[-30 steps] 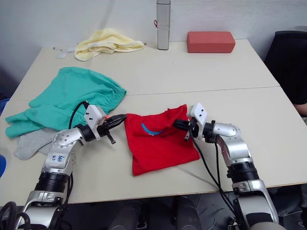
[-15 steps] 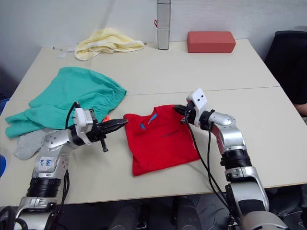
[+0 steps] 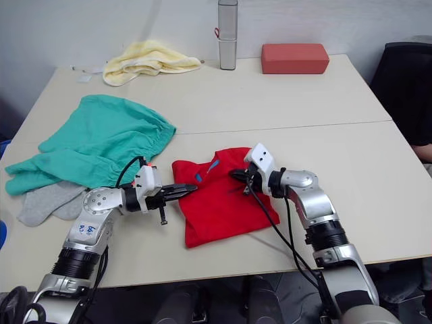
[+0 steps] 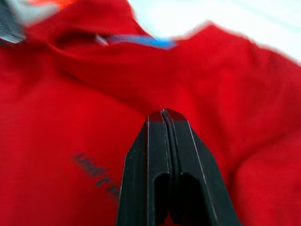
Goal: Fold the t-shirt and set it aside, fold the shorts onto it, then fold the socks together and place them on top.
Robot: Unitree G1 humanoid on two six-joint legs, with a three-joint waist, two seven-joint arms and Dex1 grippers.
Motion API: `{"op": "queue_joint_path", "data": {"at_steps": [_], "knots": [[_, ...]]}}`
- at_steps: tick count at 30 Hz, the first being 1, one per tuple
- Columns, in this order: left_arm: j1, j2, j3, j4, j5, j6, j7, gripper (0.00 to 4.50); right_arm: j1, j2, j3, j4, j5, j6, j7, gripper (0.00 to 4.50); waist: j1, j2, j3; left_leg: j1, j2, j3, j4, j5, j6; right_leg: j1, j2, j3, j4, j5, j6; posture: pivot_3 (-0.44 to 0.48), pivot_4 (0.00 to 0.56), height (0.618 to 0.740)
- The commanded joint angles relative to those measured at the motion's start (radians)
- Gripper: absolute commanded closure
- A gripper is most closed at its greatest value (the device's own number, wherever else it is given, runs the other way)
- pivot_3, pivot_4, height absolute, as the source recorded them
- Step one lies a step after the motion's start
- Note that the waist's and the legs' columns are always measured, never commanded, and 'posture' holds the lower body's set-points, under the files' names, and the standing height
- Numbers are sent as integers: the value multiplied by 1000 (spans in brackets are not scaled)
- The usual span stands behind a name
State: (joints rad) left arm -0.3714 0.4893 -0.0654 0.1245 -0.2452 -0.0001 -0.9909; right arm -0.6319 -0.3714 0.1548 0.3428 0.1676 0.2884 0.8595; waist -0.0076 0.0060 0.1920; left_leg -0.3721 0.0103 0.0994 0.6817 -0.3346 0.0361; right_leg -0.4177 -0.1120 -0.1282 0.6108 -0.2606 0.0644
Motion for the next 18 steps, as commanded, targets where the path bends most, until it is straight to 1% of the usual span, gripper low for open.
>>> {"op": "queue_joint_path", "data": {"at_steps": [1, 3, 6, 9, 14, 17, 18], "knots": [[-4, 16, -10, -25, 38, 12, 30, 4486, -34, 20, -31, 31, -29, -61, -77, 4500, 1, 0, 0, 0, 0, 0, 0, 0, 0, 0, 0, 0, 0, 0, 0, 0, 150, 740], [-13, 13, -5, -4, 80, 15, 88, 4486, -38, 23, -43, 49, -33, -75, -100, 4500, 1, 0, 0, 0, 0, 0, 0, 0, 0, 0, 0, 0, 0, 0, 0, 0, 150, 740], [-54, -9, 23, 57, 147, 9, 231, 4486, -41, 16, -76, 82, -38, -102, -157, 4500, 4, 0, 0, 0, 0, 0, 0, 0, 0, 0, 0, 0, 0, 0, 0, 0, 150, 740], [-76, -26, 46, 92, 171, 30, 324, 4486, -43, 9, -101, 100, -36, -97, -189, 4500, 2, 0, 0, 0, 0, 0, 0, 0, 0, 0, 0, 0, 1, 0, 0, 0, 150, 740], [-88, -55, 83, 124, 164, 49, 407, 4486, -32, -17, -117, 95, -31, -74, -185, 4500, 0, 0, 0, 0, 0, 0, -1, 0, 0, 0, 0, 0, 0, 0, 0, 0, 150, 740], [-85, -61, 103, 119, 153, 40, 428, 4486, -19, -38, -144, 69, -1, -77, -167, 4500, 0, 0, 0, 0, 0, 0, 0, 0, 0, 0, 0, 0, 0, 0, 0, 0, 150, 740], [-79, -53, 110, 105, 145, 28, 421, 4486, -11, -43, -157, 45, 26, -88, -137, 4500, 1, 0, 0, 0, 0, 0, 0, 0, 0, 0, 0, 0, 0, 0, 0, 0, 150, 740]]}}
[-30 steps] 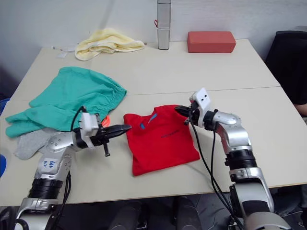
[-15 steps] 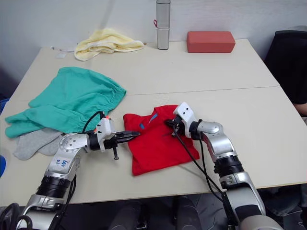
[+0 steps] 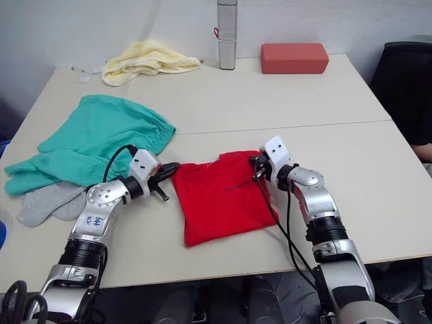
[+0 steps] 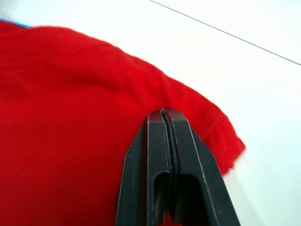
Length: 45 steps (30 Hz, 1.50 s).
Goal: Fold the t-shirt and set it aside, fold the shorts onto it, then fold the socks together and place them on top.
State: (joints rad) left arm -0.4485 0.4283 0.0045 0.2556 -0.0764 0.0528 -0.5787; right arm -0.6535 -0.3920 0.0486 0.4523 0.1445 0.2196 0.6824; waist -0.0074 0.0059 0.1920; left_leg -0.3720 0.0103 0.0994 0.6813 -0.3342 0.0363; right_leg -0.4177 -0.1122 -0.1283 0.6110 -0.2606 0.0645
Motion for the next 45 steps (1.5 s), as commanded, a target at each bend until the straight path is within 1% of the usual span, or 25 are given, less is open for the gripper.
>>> {"op": "queue_joint_path", "data": {"at_steps": [1, 3, 5, 7, 8, 11, 14, 15, 17, 19, 20, 21, 22, 23, 24, 25, 27, 29, 30, 32, 37, 40, 45], "knots": [[5, 15, 47, -41, -32, -37, -1, 4486, 19, -26, -61, -91, 75, -22, 74, 4500, 1, 0, 0, 0, 0, 0, 0, 0, 0, 0, 0, 0, 0, 0, 0, 0, 150, 740], [29, 33, 69, -81, -79, -63, -58, 4486, 45, -44, -65, -156, 124, -27, 162, 4500, 1, 0, 0, 0, 0, 0, 0, 0, 0, 0, 0, 0, 0, 0, 0, 0, 150, 740], [64, 56, 94, -131, -162, -81, -156, 4486, 79, -75, -39, -225, 147, -38, 261, 4500, 0, 0, 0, 0, 0, 0, 0, 0, 0, 0, 0, 0, -1, 0, 0, 0, 150, 740], [103, 89, 99, -170, -209, -82, -237, 4486, 104, -97, -9, -275, 150, -34, 323, 4500, 0, 0, 0, 0, 0, 0, 0, 0, 0, 0, 0, 0, -1, 0, 0, 0, 150, 740], [124, 107, 96, -190, -228, -70, -274, 4486, 111, -105, 4, -289, 142, -19, 329, 4500, -2, 0, 0, 0, 0, 0, 0, 0, 0, 0, 0, 0, -1, 0, 0, 0, 150, 740], [184, 152, 95, -242, -249, -35, -315, 4486, 124, -120, 11, -313, 117, 34, 295, 4500, -3, 0, 0, 1, 1, 0, 0, 0, -1, 0, 0, 0, -1, 0, 0, 0, 150, 740], [247, 177, 101, -308, -280, 17, -333, 3972, 133, -134, -47, -336, 188, 165, 276, 4500, -3, 0, 0, 1, 1, 0, 0, -1, -1, 0, 0, 1, -1, 0, 0, 0, 150, 740], [265, 181, 102, -330, -293, 33, -339, 3673, 139, -144, -65, -344, 209, 199, 278, 4500, 0, 0, 0, 1, 1, -1, 0, -1, -1, 0, 0, 1, -1, 0, 0, 0, 150, 740], [295, 187, 105, -362, -303, 38, -344, 3064, 163, -186, -61, -376, 226, 235, 325, 4143, 10, 0, 0, 0, 1, -2, 0, -1, 0, 0, -1, 0, -2, 0, 0, 0, 150, 740], [318, 182, 118, -382, -317, 38, -338, 2412, 180, -201, -82, -399, 243, 277, 300, 3598, 8, 0, 0, 0, 0, -2, 0, -2, 0, 0, -1, 0, -6, 0, 0, 0, 150, 740], [325, 180, 122, -387, -325, 31, -344, 2163, 184, -209, -93, -411, 259, 312, 294, 3335, 6, 0, 0, 0, 0, -2, 0, -3, 0, 0, -1, 0, -7, 0, 0, 0, 150, 740], [331, 181, 124, -393, -333, 22, -358, 1784, 188, -221, -106, -428, 287, 377, 291, 2899, 6, 0, 0, 0, 0, -2, 0, -3, 0, 0, -2, 0, -7, 0, 0, 0, 150, 740], [341, 185, 128, -403, -347, 21, -374, 1483, 191, -243, -114, -447, 319, 462, 294, 2566, 6, 1, 0, 0, 0, -2, 0, -3, 0, 0, -2, 0, -7, 0, 0, 0, 150, 740], [352, 187, 137, -416, -373, 28, -391, 1232, 196, -267, -116, -464, 337, 513, 305, 2292, 6, 2, 1, 0, 0, -2, -1, -3, 0, 0, -2, 0, -7, 0, -1, 0, 150, 740], [360, 189, 144, -425, -391, 36, -402, 895, 199, -284, -116, -476, 350, 547, 309, 1897, 6, 2, 1, 0, 1, -2, -1, -3, 0, 0, -2, 0, -7, 0, -1, 0, 150, 740], [377, 194, 152, -445, -417, 54, -413, 620, 198, -317, -121, -480, 371, 665, 288, 1574, 5, 2, 1, 0, 1, -2, -1, -3, 0, 0, -2, 0, -7, 0, -1, 0, 150, 740], [402, 202, 155, -472, -456, 93, -433, 15, 208, -365, -104, -498, 397, 822, 270, 902, 5, 2, 1, 0, 1, -2, -1, -3, 0, -1, -2, 0, -7, -1, -1, 0, 150, 740], [418, 207, 147, -486, -466, 104, -453, 0, 223, -381, -78, -527, 411, 899, 258, 144, 6, 2, 1, 0, 1, -3, -1, -3, 0, -1, -2, 0, -7, -1, -1, 0, 150, 740], [424, 208, 144, -492, -467, 104, -458, 0, 229, -376, -73, -542, 416, 916, 245, 14, 5, 3, 1, 0, 1, -3, -1, -4, 0, -1, -2, 0, -8, -1, -2, 0, 150, 740], [431, 204, 144, -502, -467, 99, -460, 0, 232, -352, -87, -562, 442, 984, 207, 14, 6, 2, 0, 0, 1, -3, -1, -4, 1, -1, -2, 0, -7, -1, -2, 0, 150, 740], [450, 196, 148, -509, -461, 93, -459, 0, 272, -302, -117, -632, 483, 1055, 141, 14, 5, 1, 0, 0, 1, -3, -2, -5, 0, 0, -2, 0, -8, -1, -2, 0, 150, 740], [458, 198, 150, -505, -451, 82, -461, 0, 313, -268, -134, -713, 518, 1106, 97, 648, 5, 1, -1, 0, 1, -3, -3, -5, 0, 0, -2, 0, -9, -1, -2, 0, 150, 740], [463, 203, 158, -482, -452, 64, -476, 0, 388, -270, -158, -842, 567, 1171, 57, 2228, 6, 1, -1, 0, 1, -3, -3, -5, 0, 0, -2, 0, -9, -1, -2, 0, 150, 740]]}}
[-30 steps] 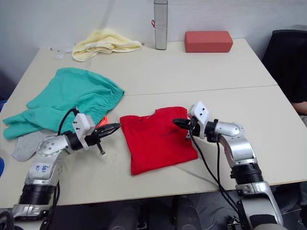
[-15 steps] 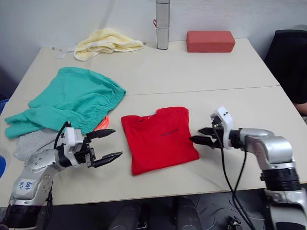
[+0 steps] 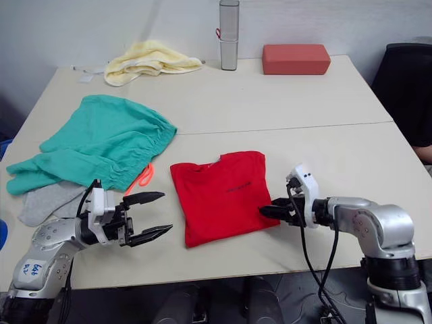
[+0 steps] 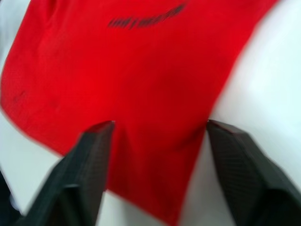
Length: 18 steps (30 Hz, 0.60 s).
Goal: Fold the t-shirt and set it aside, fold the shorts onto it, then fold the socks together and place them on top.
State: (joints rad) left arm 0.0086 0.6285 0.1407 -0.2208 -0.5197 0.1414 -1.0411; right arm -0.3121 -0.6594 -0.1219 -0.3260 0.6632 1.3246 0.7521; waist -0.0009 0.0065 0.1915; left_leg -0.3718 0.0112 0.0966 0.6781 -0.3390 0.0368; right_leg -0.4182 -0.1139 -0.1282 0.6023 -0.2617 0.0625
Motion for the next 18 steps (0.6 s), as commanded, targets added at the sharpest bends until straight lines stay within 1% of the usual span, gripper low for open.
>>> {"op": "queue_joint_path", "data": {"at_steps": [1, 6, 7, 12, 14, 16, 17, 18], "knots": [[7, 4, 21, -3, -9, -28, -18, 0, 61, -11, 5, -85, 61, 81, -15, 2485, 0, 0, 0, 0, 0, 0, 0, 0, 0, 0, 0, 0, 0, 0, 0, 0, 150, 740], [10, 7, 14, -2, -4, -37, -34, 0, 123, -30, -32, -182, 135, 143, -17, 4315, 1, 0, 0, 0, 0, 0, -1, -1, 2, 0, 0, 0, -1, 0, 0, 0, 150, 740], [10, 7, 15, 0, -4, -38, -37, 0, 131, -33, -34, -195, 145, 148, -19, 4457, 1, 0, 0, 0, 0, 0, -1, -1, 2, 0, 0, 0, -2, 0, 0, 0, 150, 740], [10, 18, 27, 11, -3, -43, -51, 0, 175, -40, -59, -234, 185, 171, -35, 4457, 1, 0, 0, -1, 0, 0, -1, -1, 2, 0, 0, 0, -2, 0, 0, 0, 150, 740], [14, 19, 29, 7, -1, -42, -51, 0, 201, -73, -34, -234, 135, 102, -46, 4457, 1, 0, 0, -1, 0, 0, -1, -1, 3, 0, 0, 0, -2, 0, 0, 0, 150, 740], [19, 24, 34, 2, -6, -36, -52, 0, 218, -88, -36, -218, 108, 39, -48, 4457, 1, 0, 0, -1, 0, 0, -2, -2, 3, 0, 0, 0, -3, 0, 0, 0, 150, 740], [23, 31, 40, -3, -18, -20, -54, 0, 218, -99, -53, -202, 122, 40, -38, 4457, 2, 0, 0, -1, 0, 0, -2, -2, 4, 0, 0, 0, -3, 0, 0, 0, 150, 740], [33, 44, 50, -13, -38, 10, -55, 0, 229, -152, -54, -203, 156, 44, 27, 4254, 2, 0, 0, -1, 0, 0, -2, -2, 4, 0, 0, 0, -3, 0, 0, 0, 150, 740]]}}
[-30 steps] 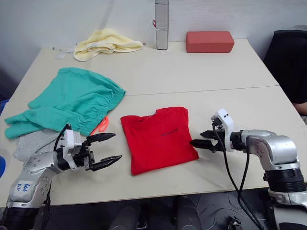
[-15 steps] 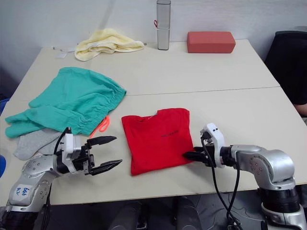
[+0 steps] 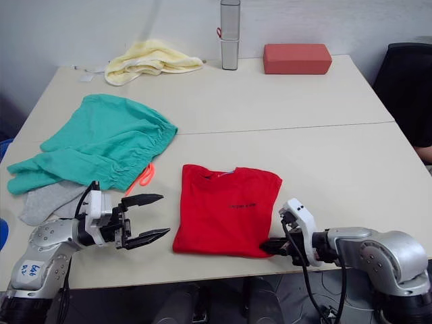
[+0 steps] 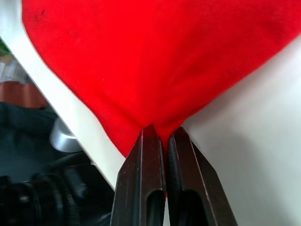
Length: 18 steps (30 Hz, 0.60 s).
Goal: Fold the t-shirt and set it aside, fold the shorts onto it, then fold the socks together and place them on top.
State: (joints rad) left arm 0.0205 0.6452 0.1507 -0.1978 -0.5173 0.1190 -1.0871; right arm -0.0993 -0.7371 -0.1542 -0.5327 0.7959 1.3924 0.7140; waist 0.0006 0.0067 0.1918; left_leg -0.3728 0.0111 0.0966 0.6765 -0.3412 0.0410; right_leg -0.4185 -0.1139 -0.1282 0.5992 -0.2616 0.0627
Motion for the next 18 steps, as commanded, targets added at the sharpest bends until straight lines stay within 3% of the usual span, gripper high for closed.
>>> {"op": "queue_joint_path", "data": {"at_steps": [1, 3, 5, 10, 13, 18], "knots": [[30, 39, 48, -45, -54, 59, -8, 0, 34, -105, -19, 6, -2, -90, 96, 4017, 0, 1, 1, 0, 0, 0, 0, 0, 0, 0, 0, 0, 0, 0, 0, 0, 150, 740], [44, 55, 58, -57, -64, 79, -10, 0, 58, -123, -30, 20, -40, -198, 116, 3547, 0, 1, 1, -1, 0, 0, 0, -1, 2, 0, 0, 0, -1, 0, 1, 0, 150, 740], [46, 58, 66, -57, -49, 71, 2, 0, 97, -178, -62, 46, -33, -293, 236, 2871, 2, 1, 1, -1, 0, -1, -1, -1, 2, 0, 0, -1, -3, 0, 0, 0, 150, 740], [12, 66, 73, -46, -44, 65, -3, 0, 121, -271, -133, 173, -42, -480, 454, 2871, 16, 1, 1, -1, 0, 0, -1, -1, 2, 1, 0, -1, -4, 1, 2, 0, 150, 740], [-40, 59, 43, -50, -61, 101, -1, 187, 6, -182, -106, 220, -54, -610, 443, 2841, 16, 0, 2, 0, 0, 0, 0, -1, 2, 2, 1, -1, -3, 1, 2, 0, 150, 740], [-185, 3, -79, 20, 55, 72, 44, 1511, -171, 7, 104, 287, -231, -854, 404, 4087, 17, 0, 2, 2, 0, 0, -1, 2, -7, 2, 1, -1, -2, 2, 1, 0, 150, 740]]}}
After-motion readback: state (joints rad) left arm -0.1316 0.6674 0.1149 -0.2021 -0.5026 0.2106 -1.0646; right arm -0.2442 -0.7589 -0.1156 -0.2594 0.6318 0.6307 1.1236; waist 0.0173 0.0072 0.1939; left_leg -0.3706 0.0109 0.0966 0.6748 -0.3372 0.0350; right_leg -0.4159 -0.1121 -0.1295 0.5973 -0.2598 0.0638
